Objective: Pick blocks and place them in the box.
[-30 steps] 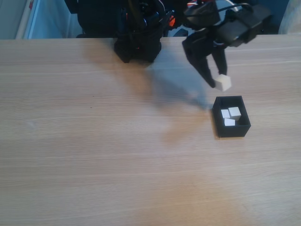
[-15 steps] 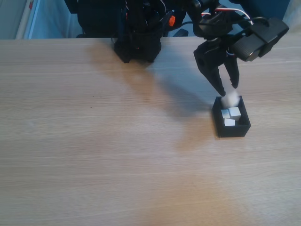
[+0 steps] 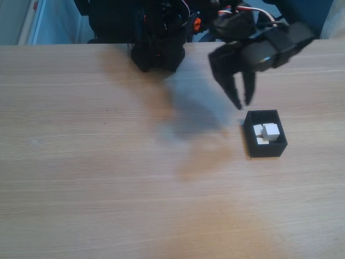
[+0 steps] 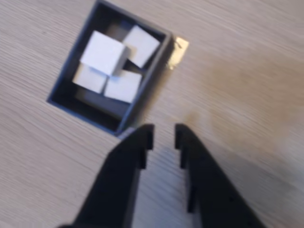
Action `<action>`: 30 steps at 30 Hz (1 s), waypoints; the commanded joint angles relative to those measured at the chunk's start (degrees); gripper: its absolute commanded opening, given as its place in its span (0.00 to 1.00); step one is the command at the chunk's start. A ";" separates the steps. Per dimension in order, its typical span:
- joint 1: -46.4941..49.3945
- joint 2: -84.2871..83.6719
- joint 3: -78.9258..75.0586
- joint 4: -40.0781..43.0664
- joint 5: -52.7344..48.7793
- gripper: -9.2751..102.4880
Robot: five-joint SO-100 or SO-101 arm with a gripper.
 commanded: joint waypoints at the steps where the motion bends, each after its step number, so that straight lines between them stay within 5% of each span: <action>1: 4.92 10.28 3.78 5.62 -1.41 0.08; 18: 23.73 52.56 37.79 20.30 -11.87 0.08; 30: 30.50 64.86 54.05 24.08 -13.18 0.08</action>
